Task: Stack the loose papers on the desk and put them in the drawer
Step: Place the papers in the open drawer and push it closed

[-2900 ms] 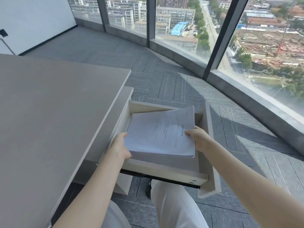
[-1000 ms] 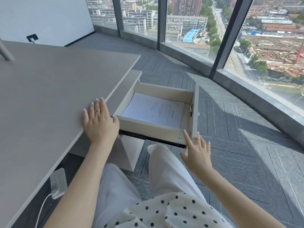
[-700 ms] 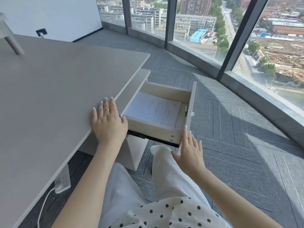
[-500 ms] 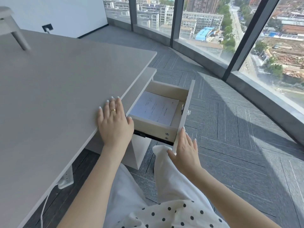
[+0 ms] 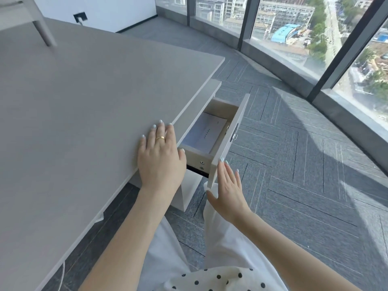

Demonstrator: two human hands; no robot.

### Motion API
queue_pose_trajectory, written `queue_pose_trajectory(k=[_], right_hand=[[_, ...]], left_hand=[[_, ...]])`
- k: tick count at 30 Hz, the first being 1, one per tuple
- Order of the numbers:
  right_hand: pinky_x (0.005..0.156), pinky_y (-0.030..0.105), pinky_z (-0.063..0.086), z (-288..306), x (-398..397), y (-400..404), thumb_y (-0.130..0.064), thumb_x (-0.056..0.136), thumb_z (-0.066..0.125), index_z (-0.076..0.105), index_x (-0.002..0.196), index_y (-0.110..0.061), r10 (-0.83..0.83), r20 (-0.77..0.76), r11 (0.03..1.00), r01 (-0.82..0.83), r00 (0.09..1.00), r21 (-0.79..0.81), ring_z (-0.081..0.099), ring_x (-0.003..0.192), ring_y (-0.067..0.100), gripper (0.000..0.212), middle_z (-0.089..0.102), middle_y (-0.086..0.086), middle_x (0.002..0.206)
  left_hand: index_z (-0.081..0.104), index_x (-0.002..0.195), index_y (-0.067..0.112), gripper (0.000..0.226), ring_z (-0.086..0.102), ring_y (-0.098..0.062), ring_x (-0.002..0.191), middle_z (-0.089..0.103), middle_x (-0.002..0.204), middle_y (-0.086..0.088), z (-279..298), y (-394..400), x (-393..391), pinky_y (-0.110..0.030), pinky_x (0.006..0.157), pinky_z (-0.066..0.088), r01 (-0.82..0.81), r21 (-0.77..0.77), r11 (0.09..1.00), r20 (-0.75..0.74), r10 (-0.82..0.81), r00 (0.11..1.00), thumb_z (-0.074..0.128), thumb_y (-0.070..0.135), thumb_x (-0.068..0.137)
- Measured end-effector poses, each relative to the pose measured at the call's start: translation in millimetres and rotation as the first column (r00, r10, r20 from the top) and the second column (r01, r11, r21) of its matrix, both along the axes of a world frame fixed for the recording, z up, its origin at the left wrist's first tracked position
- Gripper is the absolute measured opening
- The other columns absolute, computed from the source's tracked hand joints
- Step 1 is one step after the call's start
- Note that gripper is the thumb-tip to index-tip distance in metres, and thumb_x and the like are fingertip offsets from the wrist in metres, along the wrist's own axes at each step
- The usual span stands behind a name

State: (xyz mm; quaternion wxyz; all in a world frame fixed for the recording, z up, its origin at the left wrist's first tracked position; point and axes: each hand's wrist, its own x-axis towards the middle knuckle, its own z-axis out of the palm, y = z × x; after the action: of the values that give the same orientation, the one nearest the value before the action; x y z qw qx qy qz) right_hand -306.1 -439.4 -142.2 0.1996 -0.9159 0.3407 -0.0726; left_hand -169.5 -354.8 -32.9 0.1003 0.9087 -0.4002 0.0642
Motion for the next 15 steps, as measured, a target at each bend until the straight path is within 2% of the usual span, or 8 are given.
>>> queue_pose_trajectory(k=[3,6,10,12,15], right_hand=[[0.112,0.039,-0.019,-2,10,-5,-0.032,0.092,0.045,-0.009,0.147,-0.004,0.092,-0.055,0.995,-0.094,0.994,-0.032,-0.026,0.136,0.013,0.082,-0.004,0.008,0.160],[0.110,0.040,-0.022,-4,22,-10,-0.033,0.092,0.044,-0.008,0.147,-0.004,0.165,-0.102,0.983,-0.172,0.981,-0.068,-0.031,0.132,0.016,0.081,-0.007,0.011,0.160],[0.109,0.042,-0.022,-6,37,-14,-0.031,0.091,0.047,-0.006,0.147,-0.004,0.235,-0.115,0.966,-0.245,0.965,-0.087,-0.028,0.133,0.021,0.081,-0.005,0.013,0.159],[0.108,0.041,-0.022,-7,45,-15,-0.031,0.091,0.047,-0.004,0.148,-0.005,0.253,-0.123,0.958,-0.267,0.960,-0.109,-0.023,0.139,0.025,0.080,-0.006,0.012,0.159],[0.109,0.042,-0.022,-9,55,-18,-0.031,0.092,0.045,-0.004,0.148,-0.006,0.289,-0.153,0.943,-0.308,0.945,-0.125,-0.016,0.145,0.028,0.079,-0.008,0.012,0.159]], left_hand=[[0.025,0.145,0.013,0.054,0.022,-0.020,0.145,0.024,0.157,-0.006,6,3,8,-0.036,0.116,0.018,0.038,-0.007,0.999,-0.033,-0.038,0.999,0.040,0.027,0.095],[0.033,0.142,0.012,0.048,0.029,-0.020,0.142,0.033,0.153,-0.005,12,9,16,-0.036,0.113,0.023,0.081,-0.036,0.996,-0.067,-0.084,0.994,0.038,0.023,0.096],[0.036,0.142,0.016,0.044,0.029,-0.017,0.143,0.032,0.154,-0.002,15,15,24,-0.032,0.114,0.020,0.131,-0.050,0.990,-0.118,-0.136,0.984,0.033,0.023,0.098],[0.036,0.142,0.015,0.044,0.029,-0.017,0.143,0.032,0.154,-0.002,14,16,24,-0.032,0.114,0.020,0.130,-0.062,0.990,-0.122,-0.137,0.983,0.033,0.022,0.098],[0.036,0.142,0.017,0.045,0.029,-0.016,0.143,0.032,0.154,-0.001,15,17,24,-0.030,0.114,0.020,0.129,-0.058,0.990,-0.124,-0.136,0.983,0.030,0.014,0.097]])
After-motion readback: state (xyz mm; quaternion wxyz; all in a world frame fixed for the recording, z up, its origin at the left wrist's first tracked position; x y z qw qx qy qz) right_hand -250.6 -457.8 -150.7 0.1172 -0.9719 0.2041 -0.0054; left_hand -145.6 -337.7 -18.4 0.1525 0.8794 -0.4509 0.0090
